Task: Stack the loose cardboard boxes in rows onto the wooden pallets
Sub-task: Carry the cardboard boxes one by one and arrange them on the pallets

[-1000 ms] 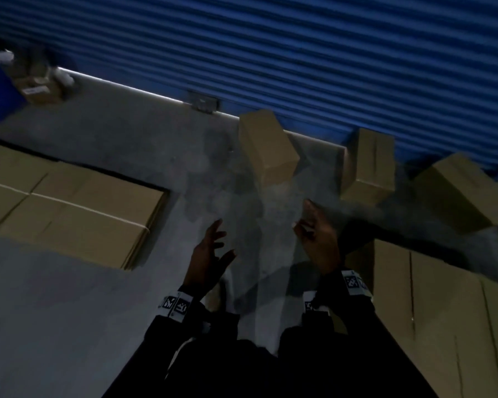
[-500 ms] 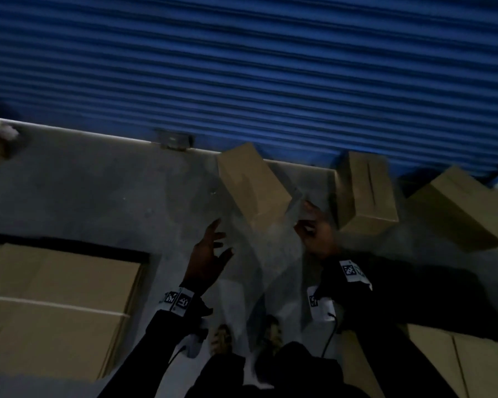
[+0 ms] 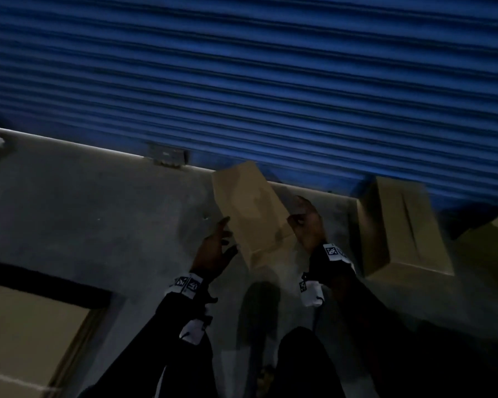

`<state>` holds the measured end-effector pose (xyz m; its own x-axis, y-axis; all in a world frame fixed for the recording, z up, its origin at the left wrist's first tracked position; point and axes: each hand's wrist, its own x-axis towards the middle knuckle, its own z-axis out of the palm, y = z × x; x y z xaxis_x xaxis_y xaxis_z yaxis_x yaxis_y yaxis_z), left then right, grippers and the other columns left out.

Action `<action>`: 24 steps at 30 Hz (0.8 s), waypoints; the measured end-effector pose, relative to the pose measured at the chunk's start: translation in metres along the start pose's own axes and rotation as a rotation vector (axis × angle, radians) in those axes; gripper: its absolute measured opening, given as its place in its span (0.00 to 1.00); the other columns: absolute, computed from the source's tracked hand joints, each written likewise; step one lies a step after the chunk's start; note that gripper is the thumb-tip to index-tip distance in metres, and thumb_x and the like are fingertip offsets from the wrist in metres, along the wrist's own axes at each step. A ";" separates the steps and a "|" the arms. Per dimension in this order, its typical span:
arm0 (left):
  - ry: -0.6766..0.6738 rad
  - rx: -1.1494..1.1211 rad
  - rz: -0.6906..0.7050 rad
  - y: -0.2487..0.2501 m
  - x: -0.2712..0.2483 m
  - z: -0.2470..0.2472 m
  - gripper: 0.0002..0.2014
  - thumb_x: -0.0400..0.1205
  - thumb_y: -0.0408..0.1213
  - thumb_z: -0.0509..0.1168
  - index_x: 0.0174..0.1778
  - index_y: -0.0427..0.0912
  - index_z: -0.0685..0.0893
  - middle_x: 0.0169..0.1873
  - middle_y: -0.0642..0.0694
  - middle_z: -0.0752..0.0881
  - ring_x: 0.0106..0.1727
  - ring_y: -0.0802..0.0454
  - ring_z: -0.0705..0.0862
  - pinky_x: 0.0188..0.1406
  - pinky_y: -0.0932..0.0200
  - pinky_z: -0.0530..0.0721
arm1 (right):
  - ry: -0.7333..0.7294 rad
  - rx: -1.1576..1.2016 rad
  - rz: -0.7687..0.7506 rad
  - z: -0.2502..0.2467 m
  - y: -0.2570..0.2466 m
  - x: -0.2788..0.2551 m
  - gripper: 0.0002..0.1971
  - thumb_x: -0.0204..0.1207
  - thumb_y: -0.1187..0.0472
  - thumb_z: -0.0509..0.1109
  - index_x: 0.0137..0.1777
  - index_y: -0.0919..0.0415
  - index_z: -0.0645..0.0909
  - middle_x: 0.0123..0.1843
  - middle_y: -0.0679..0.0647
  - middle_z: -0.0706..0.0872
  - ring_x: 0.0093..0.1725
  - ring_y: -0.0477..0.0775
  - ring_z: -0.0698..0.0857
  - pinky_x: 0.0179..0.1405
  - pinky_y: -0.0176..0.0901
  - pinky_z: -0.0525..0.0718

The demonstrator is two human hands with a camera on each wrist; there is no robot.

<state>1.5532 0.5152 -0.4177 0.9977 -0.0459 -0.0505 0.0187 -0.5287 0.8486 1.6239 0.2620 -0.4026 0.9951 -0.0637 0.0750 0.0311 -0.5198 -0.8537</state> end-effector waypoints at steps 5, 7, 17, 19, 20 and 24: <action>-0.052 0.073 0.029 -0.117 0.079 0.096 0.44 0.78 0.41 0.75 0.85 0.48 0.55 0.67 0.40 0.80 0.63 0.43 0.81 0.61 0.46 0.83 | 0.027 -0.004 0.104 0.065 0.133 0.049 0.28 0.79 0.67 0.70 0.78 0.63 0.70 0.74 0.60 0.78 0.70 0.62 0.79 0.69 0.46 0.76; -0.077 0.102 0.060 -0.160 0.100 0.127 0.46 0.78 0.42 0.74 0.86 0.47 0.52 0.75 0.38 0.74 0.72 0.40 0.76 0.67 0.43 0.79 | 0.018 0.019 0.122 0.093 0.172 0.065 0.27 0.79 0.67 0.70 0.78 0.63 0.70 0.71 0.57 0.79 0.67 0.60 0.80 0.68 0.47 0.75; -0.231 0.468 0.072 -0.275 0.177 0.229 0.34 0.85 0.57 0.58 0.85 0.57 0.52 0.86 0.40 0.44 0.85 0.36 0.53 0.79 0.38 0.62 | -0.090 -0.483 0.305 0.177 0.315 0.129 0.44 0.72 0.32 0.69 0.84 0.48 0.57 0.86 0.62 0.50 0.84 0.70 0.52 0.81 0.68 0.56; -0.229 0.465 0.032 -0.281 0.185 0.244 0.32 0.85 0.57 0.58 0.85 0.56 0.58 0.86 0.41 0.42 0.84 0.37 0.59 0.78 0.38 0.65 | -0.102 -0.575 0.282 0.176 0.333 0.124 0.43 0.72 0.29 0.66 0.84 0.44 0.57 0.87 0.61 0.46 0.84 0.69 0.48 0.80 0.70 0.54; -0.213 0.464 0.006 -0.281 0.187 0.248 0.32 0.85 0.56 0.60 0.84 0.55 0.60 0.86 0.41 0.43 0.83 0.37 0.61 0.78 0.39 0.67 | -0.103 -0.596 0.264 0.175 0.340 0.121 0.42 0.72 0.28 0.65 0.82 0.45 0.60 0.87 0.62 0.48 0.84 0.69 0.50 0.80 0.70 0.56; -0.190 0.459 -0.044 -0.277 0.192 0.257 0.32 0.83 0.52 0.65 0.83 0.51 0.64 0.85 0.38 0.45 0.78 0.34 0.69 0.76 0.45 0.69 | -0.078 -0.675 0.214 0.167 0.339 0.117 0.49 0.61 0.19 0.58 0.77 0.49 0.71 0.81 0.69 0.62 0.79 0.70 0.62 0.78 0.62 0.61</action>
<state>1.7227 0.4355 -0.7979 0.9663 -0.1461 -0.2119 -0.0131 -0.8501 0.5264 1.7662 0.2206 -0.7691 0.9774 -0.1753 -0.1177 -0.2055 -0.9183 -0.3385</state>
